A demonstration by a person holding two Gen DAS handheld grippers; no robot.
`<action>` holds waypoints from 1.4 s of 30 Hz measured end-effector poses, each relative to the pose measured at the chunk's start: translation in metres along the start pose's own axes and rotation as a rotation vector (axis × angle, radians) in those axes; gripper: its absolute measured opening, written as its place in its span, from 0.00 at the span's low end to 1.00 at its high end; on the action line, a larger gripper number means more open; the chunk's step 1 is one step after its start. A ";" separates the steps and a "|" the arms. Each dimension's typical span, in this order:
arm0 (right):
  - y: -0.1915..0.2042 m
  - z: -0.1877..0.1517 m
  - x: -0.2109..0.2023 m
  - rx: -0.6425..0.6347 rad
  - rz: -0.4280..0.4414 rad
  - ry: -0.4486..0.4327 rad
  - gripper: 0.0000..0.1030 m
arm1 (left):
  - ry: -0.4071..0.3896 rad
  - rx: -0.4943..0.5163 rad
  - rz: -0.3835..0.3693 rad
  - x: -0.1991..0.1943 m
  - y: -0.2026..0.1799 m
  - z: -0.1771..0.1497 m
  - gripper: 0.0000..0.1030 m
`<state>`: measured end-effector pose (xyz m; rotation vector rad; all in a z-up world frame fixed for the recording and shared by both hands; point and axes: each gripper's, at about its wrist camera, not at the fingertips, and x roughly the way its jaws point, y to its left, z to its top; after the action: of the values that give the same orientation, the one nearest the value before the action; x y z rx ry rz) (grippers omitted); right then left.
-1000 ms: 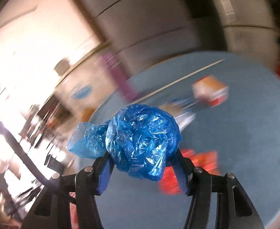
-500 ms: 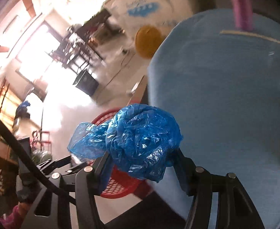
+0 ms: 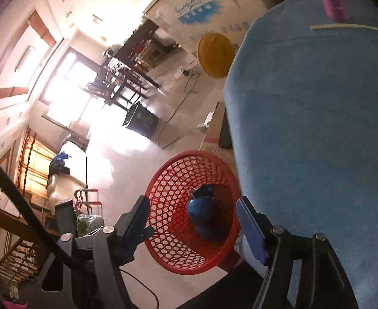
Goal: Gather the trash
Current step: 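Carry both items to the red wastebasket and open both tools to drop them, then grasp the black plastic bag with the left tool while the right tool grasps the orange wrapper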
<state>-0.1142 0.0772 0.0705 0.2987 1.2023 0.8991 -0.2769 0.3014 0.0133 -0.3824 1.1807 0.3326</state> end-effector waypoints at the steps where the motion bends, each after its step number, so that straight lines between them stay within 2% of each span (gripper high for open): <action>1: -0.004 -0.001 -0.006 0.014 0.000 -0.008 0.71 | -0.005 0.007 0.002 -0.002 -0.003 0.000 0.72; 4: -0.007 -0.007 -0.013 0.037 -0.019 -0.033 0.71 | -0.027 0.035 -0.002 -0.009 -0.016 0.003 0.72; 7: -0.016 -0.014 -0.037 0.033 -0.062 -0.067 0.71 | -0.049 0.066 -0.031 -0.014 -0.036 0.009 0.72; 14: -0.048 -0.035 -0.112 0.080 -0.144 -0.208 0.71 | -0.104 0.228 -0.096 -0.028 -0.114 0.021 0.72; 20: -0.093 -0.067 -0.193 0.189 -0.236 -0.334 0.71 | -0.138 0.371 -0.170 -0.041 -0.185 0.028 0.72; 25: -0.150 -0.101 -0.250 0.344 -0.312 -0.435 0.71 | -0.166 0.483 -0.235 -0.053 -0.248 0.035 0.72; 28: -0.168 -0.111 -0.266 0.411 -0.332 -0.476 0.71 | -0.187 0.536 -0.263 -0.057 -0.278 0.041 0.72; 32: -0.182 -0.110 -0.274 0.425 -0.335 -0.500 0.71 | -0.195 0.570 -0.291 -0.050 -0.319 0.054 0.72; 37: -0.208 -0.111 -0.280 0.453 -0.363 -0.517 0.71 | -0.144 0.574 -0.341 -0.026 -0.356 0.072 0.72; 42: -0.223 -0.111 -0.276 0.474 -0.385 -0.525 0.71 | -0.075 0.595 -0.388 0.003 -0.395 0.074 0.72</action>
<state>-0.1366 -0.2942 0.0728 0.6173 0.9185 0.1673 -0.0394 -0.0157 0.0804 -0.0693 1.0478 -0.3383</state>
